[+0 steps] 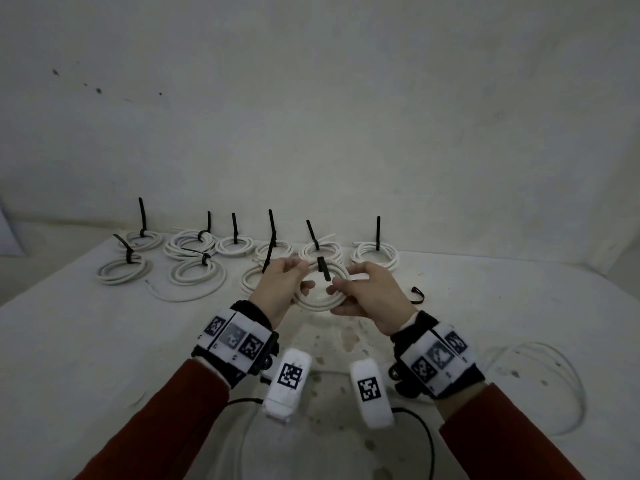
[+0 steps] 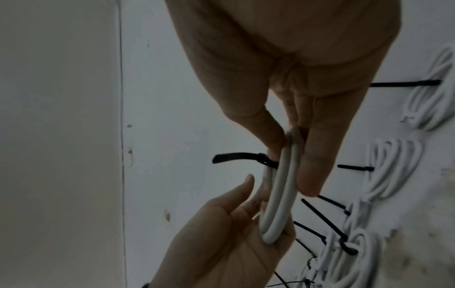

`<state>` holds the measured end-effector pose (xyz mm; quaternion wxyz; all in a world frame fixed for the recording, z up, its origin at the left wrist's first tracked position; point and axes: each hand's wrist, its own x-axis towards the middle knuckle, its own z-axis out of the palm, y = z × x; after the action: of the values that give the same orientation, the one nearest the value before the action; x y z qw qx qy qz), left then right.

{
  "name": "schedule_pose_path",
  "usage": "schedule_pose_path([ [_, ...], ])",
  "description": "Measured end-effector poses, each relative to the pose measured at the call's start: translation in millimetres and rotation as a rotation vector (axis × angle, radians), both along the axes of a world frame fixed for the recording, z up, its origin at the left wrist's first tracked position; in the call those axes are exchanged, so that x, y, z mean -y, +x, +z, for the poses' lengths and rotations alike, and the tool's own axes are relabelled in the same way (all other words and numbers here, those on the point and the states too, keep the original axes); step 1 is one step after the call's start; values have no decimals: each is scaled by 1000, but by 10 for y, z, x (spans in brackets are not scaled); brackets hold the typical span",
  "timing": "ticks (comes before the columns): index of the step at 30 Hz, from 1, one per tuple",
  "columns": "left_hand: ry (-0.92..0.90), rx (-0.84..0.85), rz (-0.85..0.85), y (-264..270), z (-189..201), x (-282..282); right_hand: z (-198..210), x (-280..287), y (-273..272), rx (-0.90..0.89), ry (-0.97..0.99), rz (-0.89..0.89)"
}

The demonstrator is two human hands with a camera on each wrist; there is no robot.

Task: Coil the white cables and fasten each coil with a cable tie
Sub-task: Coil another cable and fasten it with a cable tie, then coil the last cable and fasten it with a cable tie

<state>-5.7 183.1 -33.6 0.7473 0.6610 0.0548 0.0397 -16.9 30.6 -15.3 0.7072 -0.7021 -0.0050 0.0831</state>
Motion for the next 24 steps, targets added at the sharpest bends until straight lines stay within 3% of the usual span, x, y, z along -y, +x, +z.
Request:
schedule_pose_path([
  [5, 118, -214, -15, 153, -124, -37, -171, -80, 361, -93, -48, -40],
  [9, 246, -216, -22, 382, -253, -145, -291, -150, 651, -145, -114, -10],
  [16, 865, -235, -33, 432, -185, -121, -410, -190, 848, -179, -225, 24],
  [22, 1196, -215, -118, 381, -112, -10, -309, -151, 746, -135, -473, 44],
  [24, 1291, -124, -40, 323, -75, -23, -209, -91, 595, -65, -547, 65],
])
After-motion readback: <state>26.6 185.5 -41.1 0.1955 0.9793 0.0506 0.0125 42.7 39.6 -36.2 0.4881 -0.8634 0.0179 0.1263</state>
